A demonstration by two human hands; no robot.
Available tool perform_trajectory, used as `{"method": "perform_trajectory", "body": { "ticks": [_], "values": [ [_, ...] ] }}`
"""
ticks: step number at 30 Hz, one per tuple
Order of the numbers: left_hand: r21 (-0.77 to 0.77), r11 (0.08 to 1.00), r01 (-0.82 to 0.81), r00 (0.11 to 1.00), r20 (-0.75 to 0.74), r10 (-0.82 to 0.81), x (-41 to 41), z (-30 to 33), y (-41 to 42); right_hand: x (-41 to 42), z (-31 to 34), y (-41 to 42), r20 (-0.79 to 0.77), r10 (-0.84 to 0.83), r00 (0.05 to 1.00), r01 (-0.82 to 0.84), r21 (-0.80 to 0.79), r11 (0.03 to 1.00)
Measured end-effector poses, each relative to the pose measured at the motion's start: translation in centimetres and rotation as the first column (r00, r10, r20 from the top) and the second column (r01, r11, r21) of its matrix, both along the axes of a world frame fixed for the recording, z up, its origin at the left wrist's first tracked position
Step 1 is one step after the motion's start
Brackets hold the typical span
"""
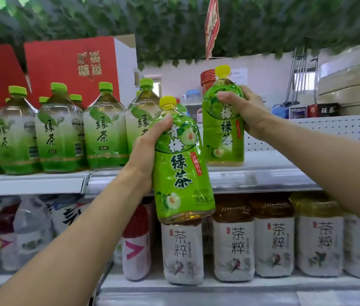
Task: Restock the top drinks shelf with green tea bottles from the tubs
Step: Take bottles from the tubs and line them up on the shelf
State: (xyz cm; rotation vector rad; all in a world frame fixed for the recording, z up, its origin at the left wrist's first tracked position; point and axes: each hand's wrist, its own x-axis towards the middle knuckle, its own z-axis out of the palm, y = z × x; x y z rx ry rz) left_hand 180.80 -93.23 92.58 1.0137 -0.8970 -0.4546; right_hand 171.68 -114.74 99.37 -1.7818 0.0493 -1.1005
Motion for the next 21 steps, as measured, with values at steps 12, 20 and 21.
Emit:
{"method": "perform_trajectory", "body": {
  "ticks": [12, 20, 21],
  "values": [
    [0.038, 0.999, 0.008, 1.0, 0.001, -0.008, 0.1, 0.4, -0.7, -2.6, -3.9, 0.4, -0.431, -0.275, 0.86, 0.146, -0.31, 0.94],
    [0.011, 1.0, 0.015, 1.0, -0.003, -0.015, 0.5, 0.2, -0.8, 2.4, -2.7, -2.1, -0.54, -0.249, 0.804, 0.126, -0.254, 0.959],
    [0.007, 1.0, 0.02, 1.0, -0.005, -0.02, 0.5, 0.2, -0.8, 2.9, -2.6, -2.7, -0.556, -0.248, 0.793, 0.119, -0.258, 0.959]
  ]
}}
